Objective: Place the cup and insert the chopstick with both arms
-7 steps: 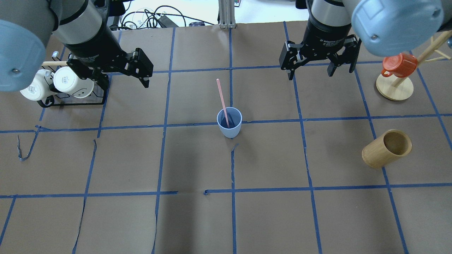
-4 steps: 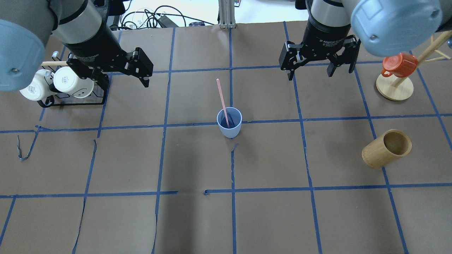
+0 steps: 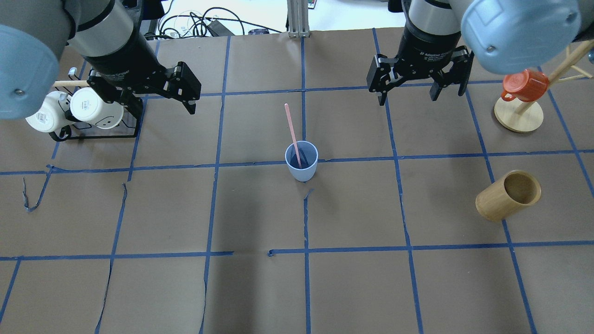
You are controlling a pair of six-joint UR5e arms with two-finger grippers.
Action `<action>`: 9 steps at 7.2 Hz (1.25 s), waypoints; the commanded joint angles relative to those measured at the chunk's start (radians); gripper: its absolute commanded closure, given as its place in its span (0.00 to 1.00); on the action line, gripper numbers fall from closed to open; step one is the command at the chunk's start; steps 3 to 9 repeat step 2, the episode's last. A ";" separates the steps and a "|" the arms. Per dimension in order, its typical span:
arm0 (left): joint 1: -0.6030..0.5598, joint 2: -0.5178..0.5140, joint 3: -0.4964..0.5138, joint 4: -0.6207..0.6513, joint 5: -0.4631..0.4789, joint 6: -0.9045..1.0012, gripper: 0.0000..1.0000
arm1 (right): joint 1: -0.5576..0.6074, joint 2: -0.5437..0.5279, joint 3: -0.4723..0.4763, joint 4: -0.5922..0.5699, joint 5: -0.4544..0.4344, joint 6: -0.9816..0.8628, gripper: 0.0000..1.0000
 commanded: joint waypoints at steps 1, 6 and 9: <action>0.000 -0.001 -0.001 0.000 0.000 0.000 0.00 | 0.000 0.000 0.001 0.001 0.001 0.001 0.00; 0.000 -0.001 0.001 0.000 -0.001 0.000 0.00 | 0.000 0.005 0.001 0.001 0.001 0.001 0.00; 0.000 -0.001 0.001 0.000 -0.001 0.000 0.00 | 0.000 0.005 0.001 0.001 0.001 0.001 0.00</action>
